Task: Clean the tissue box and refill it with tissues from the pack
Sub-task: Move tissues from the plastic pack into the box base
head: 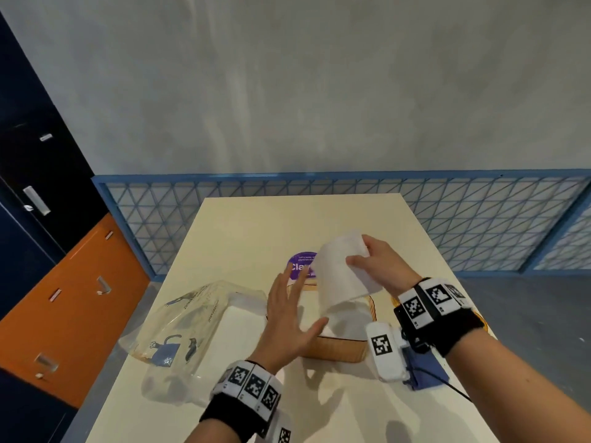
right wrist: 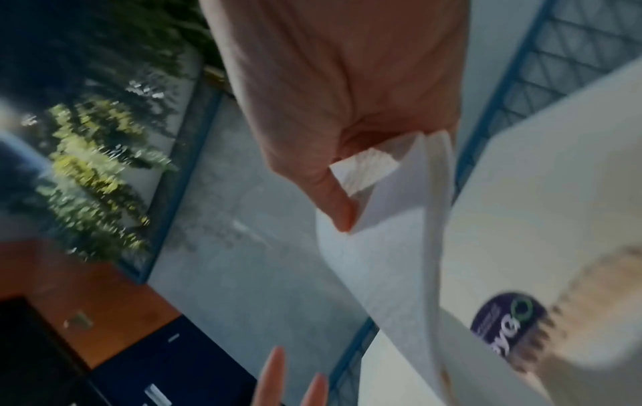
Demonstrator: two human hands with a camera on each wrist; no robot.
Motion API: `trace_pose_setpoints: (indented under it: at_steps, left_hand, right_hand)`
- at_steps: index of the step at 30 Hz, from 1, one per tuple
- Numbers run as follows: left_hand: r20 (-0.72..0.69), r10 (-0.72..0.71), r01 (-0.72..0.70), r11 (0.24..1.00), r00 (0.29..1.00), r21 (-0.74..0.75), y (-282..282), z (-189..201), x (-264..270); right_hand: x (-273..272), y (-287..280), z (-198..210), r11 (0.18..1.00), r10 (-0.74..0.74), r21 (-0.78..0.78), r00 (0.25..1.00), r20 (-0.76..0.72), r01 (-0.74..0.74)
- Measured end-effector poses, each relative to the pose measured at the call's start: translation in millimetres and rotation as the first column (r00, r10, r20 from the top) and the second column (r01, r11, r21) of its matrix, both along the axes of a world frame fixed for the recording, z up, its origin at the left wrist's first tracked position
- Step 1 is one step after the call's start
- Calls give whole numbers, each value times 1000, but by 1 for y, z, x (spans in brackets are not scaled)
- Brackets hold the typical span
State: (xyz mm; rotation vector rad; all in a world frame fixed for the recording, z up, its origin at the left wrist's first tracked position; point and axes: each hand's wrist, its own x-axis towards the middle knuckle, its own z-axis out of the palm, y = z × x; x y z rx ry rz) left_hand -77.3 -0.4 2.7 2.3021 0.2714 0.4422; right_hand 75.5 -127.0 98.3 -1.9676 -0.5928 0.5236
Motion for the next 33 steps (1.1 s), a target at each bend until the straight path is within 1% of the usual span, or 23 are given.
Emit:
trace_pose_setpoints:
  at_steps: [1, 2, 3, 5, 6, 8, 9, 11, 13, 16, 18, 20, 22, 23, 25, 26, 27, 29, 33]
  left_hand:
    - [50, 24, -17, 988, 998, -152, 3, 2, 0]
    - [88, 74, -47, 959, 993, -281, 8, 3, 1]
    - [99, 133, -86, 920, 986, -383, 13, 7, 4]
    - [56, 206, -144, 829, 977, -540, 22, 15, 11]
    - [33, 210, -150, 793, 977, -591, 26, 18, 14]
    - [14, 193, -137, 743, 981, -655, 31, 24, 19]
    - [11, 184, -128, 728, 983, -674, 32, 25, 20]
    - [-18, 171, -138, 723, 985, -677, 31, 23, 22]
    - [-73, 161, -169, 736, 984, -656, 28, 15, 21]
    - [-145, 141, -198, 814, 979, -547, 19, 2, 20]
    - [-162, 136, -199, 856, 977, -477, 16, 1, 22]
    - [-190, 183, -249, 871, 965, -423, 15, 3, 28]
    - [-252, 258, -333, 885, 933, -326, 18, 3, 35]
    - [-315, 274, -358, 899, 909, -251, 20, 1, 38]
    - [-459, 286, -354, 933, 841, -69, 19, 0, 41]
    - [-497, 292, -339, 941, 817, -3, 18, -3, 43]
    - [-508, 298, -323, 945, 808, 41, 16, -4, 43]
    - [-484, 320, -312, 945, 815, 99, 15, -9, 44]
    - [-397, 360, -330, 933, 844, 143, 16, -20, 45]
  right_hand:
    - [1, -1, 6, 999, 30, -24, 996, 80, -28]
    - [2, -3, 11, 998, 58, -39, 989, 136, -53]
    - [2, -5, 14, 996, 80, -44, 983, 168, -73]
    - [0, -8, 17, 995, 101, -26, 977, 190, -98]
    - [-1, -10, 17, 994, 106, -9, 976, 188, -106]
    - [-4, -12, 12, 992, 109, 42, 981, 161, -117]
    - [-5, -13, 9, 991, 102, 74, 986, 135, -113]
    - [-10, -17, -7, 991, 66, 110, 996, 61, -73]
    - [-13, -22, -33, 997, 29, 72, 999, 14, -29]
    - [-16, -27, -69, 998, -56, -31, 998, 3, 56]
    - [-15, -26, -78, 991, -123, -56, 992, -28, 121]
    - [-11, -22, -82, 984, -157, -91, 987, -26, 154]
    - [-6, -18, -85, 973, -177, -152, 984, -24, 172]
    - [-5, -15, -88, 966, -184, -188, 983, -17, 178]
    - [-4, -13, -93, 948, -191, -258, 982, 3, 185]
    - [-4, -13, -96, 940, -190, -287, 982, 14, 186]
    - [-5, -12, -99, 933, -184, -308, 982, 30, 184]
    - [-6, -12, -103, 926, -179, -324, 981, 79, 195]
    - [-8, -12, -108, 928, -187, -298, 971, 151, 225]
